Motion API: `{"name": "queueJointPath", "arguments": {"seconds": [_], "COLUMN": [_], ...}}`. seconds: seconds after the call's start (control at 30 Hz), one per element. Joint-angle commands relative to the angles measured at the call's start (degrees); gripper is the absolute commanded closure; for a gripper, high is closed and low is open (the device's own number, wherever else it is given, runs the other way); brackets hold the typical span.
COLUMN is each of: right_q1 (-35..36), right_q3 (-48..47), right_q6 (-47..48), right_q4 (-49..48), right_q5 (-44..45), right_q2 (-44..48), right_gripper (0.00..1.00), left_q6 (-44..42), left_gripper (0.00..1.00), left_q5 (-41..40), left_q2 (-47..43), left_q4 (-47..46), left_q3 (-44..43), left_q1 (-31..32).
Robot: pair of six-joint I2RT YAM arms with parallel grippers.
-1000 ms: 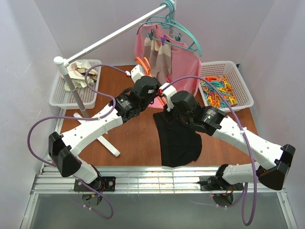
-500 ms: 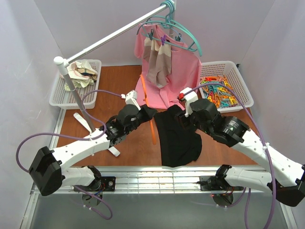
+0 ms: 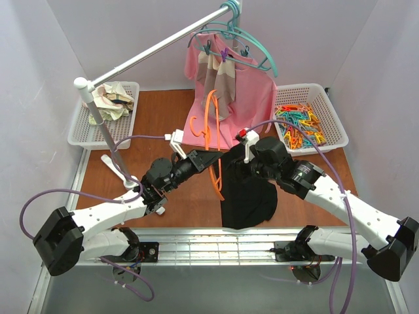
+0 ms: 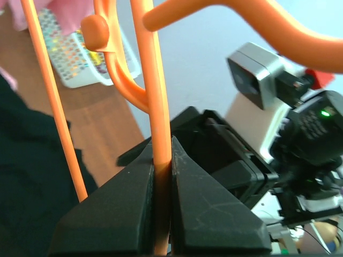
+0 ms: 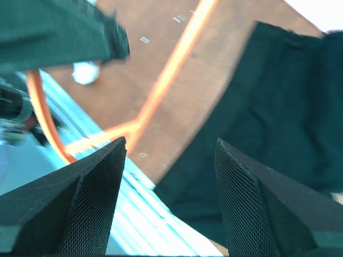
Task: Clip the underwear to the hanger
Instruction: Pick up the hanger from the clothesline, then place the hanger at the center of the board.
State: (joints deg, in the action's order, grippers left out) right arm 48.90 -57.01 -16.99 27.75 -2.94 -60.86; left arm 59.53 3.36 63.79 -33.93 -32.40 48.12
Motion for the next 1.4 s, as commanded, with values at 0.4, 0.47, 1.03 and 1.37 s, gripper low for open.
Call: {"name": "queueJointPath", "arguments": {"seconds": [0.4,0.47,1.03,1.37], "right_q1": [-2.59,-2.59,-2.85,-2.59], "right_q3": [4.98,4.63,3.84,3.49], "right_q6": [-7.09,-7.0,-10.6,-13.59], "right_q4": [-14.65,-14.74,-1.74,4.06], "right_q5": [-10.51,-10.51,-2.96,9.16], "right_q2": [-2.42,-3.21,-9.62,-15.51], "right_gripper": [0.5,0.6,0.99,0.99], "left_q6": [4.54,4.89,-4.51,-6.79], "left_gripper": [1.0,1.0,0.16,0.08], "left_q5": [4.55,4.56,-1.41,-2.65], "left_q2": [1.95,1.86,-2.62,-2.7], "left_q4": [-12.91,-12.83,22.66,39.72], "left_q3": [1.46,1.9,-0.46,-0.21], "left_q1": [-0.13,-0.13,-0.13,-0.13]}}
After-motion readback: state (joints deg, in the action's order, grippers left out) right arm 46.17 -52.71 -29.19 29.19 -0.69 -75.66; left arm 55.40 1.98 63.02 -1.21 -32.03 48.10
